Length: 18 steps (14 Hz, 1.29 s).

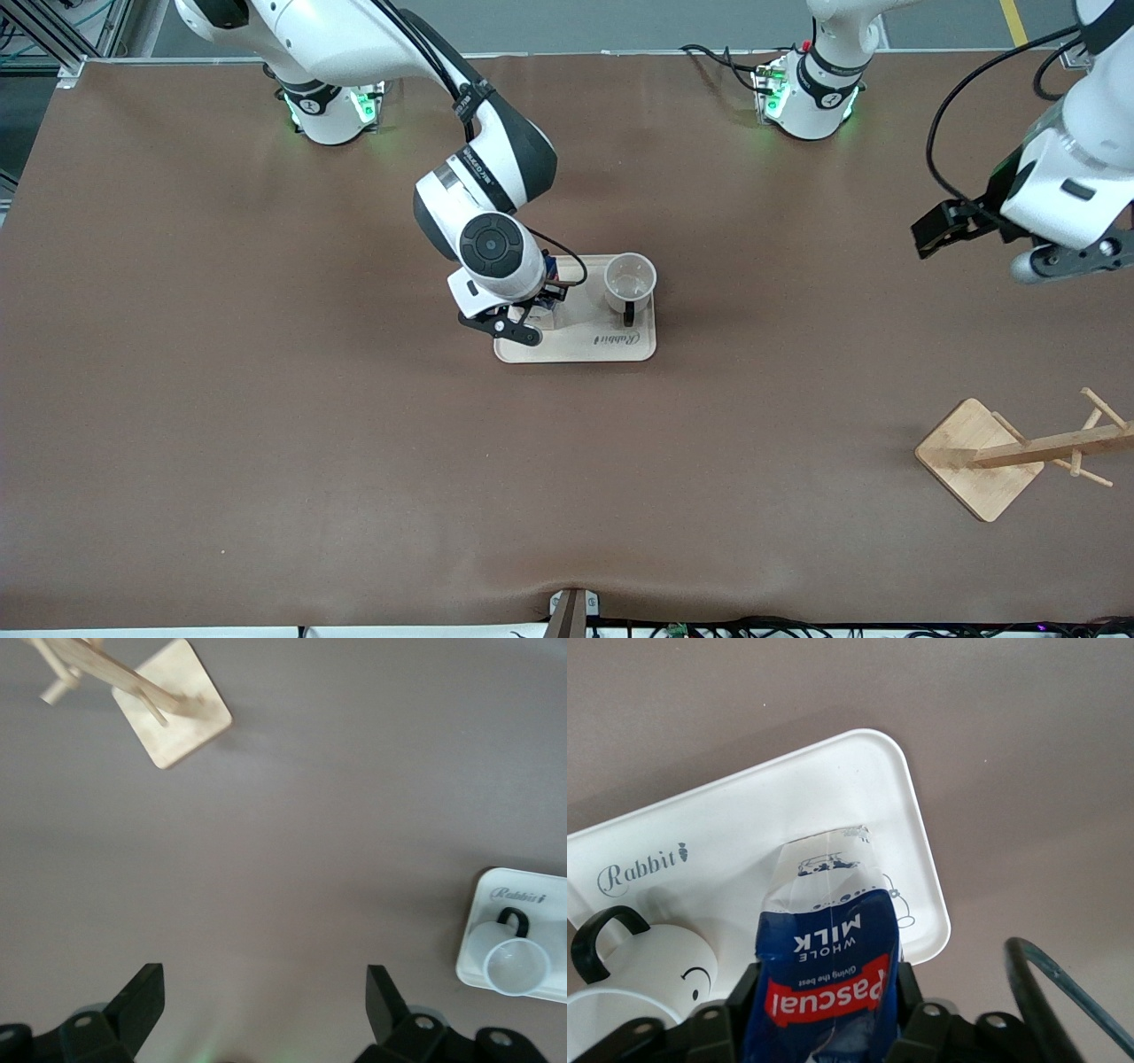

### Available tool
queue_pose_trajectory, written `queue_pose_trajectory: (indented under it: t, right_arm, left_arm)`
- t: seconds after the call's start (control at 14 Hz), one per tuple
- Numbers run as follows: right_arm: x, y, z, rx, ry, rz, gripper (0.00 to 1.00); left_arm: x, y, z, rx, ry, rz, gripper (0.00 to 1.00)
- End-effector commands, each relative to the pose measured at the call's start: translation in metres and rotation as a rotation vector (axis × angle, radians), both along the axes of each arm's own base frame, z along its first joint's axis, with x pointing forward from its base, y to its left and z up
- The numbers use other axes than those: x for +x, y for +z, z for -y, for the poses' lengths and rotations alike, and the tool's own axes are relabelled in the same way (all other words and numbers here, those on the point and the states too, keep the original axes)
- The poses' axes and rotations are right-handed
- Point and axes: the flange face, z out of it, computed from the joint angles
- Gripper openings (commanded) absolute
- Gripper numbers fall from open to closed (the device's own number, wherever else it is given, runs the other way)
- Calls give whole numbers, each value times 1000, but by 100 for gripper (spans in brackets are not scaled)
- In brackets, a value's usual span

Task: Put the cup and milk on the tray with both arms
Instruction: 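Open the left gripper and withdraw while the right gripper carries milk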

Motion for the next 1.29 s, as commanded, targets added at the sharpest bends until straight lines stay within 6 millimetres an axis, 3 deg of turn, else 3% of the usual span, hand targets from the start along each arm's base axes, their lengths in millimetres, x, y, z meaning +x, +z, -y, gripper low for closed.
queue_pose_trajectory:
  t: [0.0, 0.29, 0.64, 1.07, 1.21]
  right_arm:
    - [2, -4, 0, -44, 2, 23, 100]
    - [2, -3, -1, -47, 6, 29, 100]
    - [6, 10, 1, -27, 4, 36, 100]
    - [19, 44, 7, -13, 1, 39, 100]
    - [19, 47, 7, -15, 1, 37, 100]
  left_arm:
    - [-19, 15, -16, 26, -66, -11, 100]
    - [-34, 24, -29, 26, -97, -34, 100]
    - [-44, 30, -73, -26, -102, -33, 100]
    - [-41, 33, -79, -27, -104, -2, 100]
    - [-40, 31, -77, -27, -108, -3, 100]
